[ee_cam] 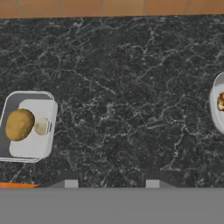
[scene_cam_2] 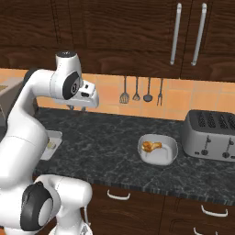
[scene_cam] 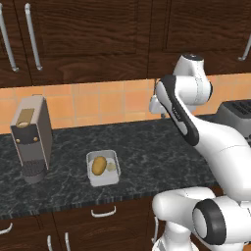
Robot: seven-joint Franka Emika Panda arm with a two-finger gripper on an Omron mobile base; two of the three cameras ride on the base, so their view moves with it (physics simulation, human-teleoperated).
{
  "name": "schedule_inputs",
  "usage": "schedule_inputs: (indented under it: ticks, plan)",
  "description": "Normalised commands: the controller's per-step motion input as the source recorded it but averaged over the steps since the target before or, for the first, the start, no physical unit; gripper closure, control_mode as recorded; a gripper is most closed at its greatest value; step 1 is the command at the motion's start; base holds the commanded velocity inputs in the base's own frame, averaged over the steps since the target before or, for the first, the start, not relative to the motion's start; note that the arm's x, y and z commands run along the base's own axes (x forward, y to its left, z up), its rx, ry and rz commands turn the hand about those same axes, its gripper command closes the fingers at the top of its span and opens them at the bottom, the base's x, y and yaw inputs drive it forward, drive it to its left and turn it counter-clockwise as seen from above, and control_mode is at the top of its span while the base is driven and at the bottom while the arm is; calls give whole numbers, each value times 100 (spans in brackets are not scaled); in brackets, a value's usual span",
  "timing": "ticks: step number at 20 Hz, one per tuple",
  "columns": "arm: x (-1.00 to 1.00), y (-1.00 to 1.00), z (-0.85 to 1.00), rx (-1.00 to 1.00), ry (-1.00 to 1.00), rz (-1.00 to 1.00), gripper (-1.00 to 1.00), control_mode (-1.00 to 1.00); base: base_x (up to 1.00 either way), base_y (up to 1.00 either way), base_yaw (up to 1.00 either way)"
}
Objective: Take the meat container that has the chicken drumstick and place it on the second highest rack of the freezer. Then take the vegetable container that has the garlic and potato and place it on the highest rack of the freezer.
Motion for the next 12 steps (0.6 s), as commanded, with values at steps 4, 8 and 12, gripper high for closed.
schedule_inputs:
  ticks: [4,8,12]
  plan:
    - [-11,-12,0,2,-1,-1,-100,-100,0,0,0]
    - [-24,-62,0,12,0,-7,-100,-100,0,0,0]
    - [-15,-90,-17,3,9,-29,-100,-100,0,0,0]
